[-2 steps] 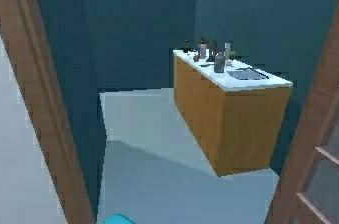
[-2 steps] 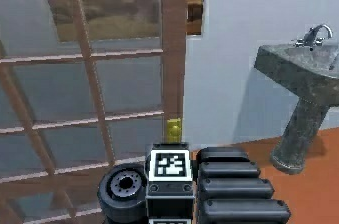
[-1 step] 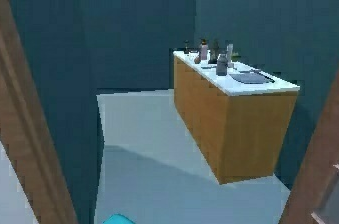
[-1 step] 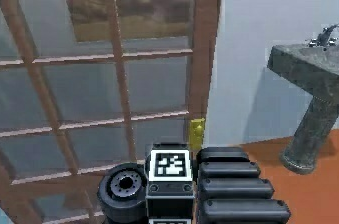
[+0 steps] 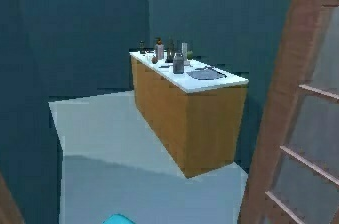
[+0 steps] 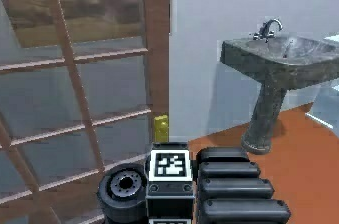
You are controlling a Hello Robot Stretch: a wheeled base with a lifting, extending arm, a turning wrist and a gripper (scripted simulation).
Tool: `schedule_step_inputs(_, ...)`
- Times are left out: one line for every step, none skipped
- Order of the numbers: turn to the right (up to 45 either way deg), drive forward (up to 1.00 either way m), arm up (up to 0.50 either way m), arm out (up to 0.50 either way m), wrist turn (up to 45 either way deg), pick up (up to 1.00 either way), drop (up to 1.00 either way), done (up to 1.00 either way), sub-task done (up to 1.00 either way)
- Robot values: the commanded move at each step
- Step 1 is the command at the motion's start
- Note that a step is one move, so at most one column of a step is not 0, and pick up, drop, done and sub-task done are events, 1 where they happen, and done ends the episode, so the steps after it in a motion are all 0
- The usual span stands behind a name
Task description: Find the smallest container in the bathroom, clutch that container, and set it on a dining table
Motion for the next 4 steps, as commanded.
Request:
schedule_step_inputs(3.0, 0.0, 0.0, 0.0, 0.0, 0.0, 0.0, 0.0, 0.0)
schedule_step_inputs(0.0, 0.35, 0.0, 0.0, 0.0, 0.0, 0.0, 0.0, 0.0)
schedule_step_inputs(-24.0, 0.0, 0.0, 0.0, 0.0, 0.0, 0.0, 0.0, 0.0)
schedule_step_inputs(-3.0, 0.0, 0.0, 0.0, 0.0, 0.0, 0.0, 0.0, 0.0)
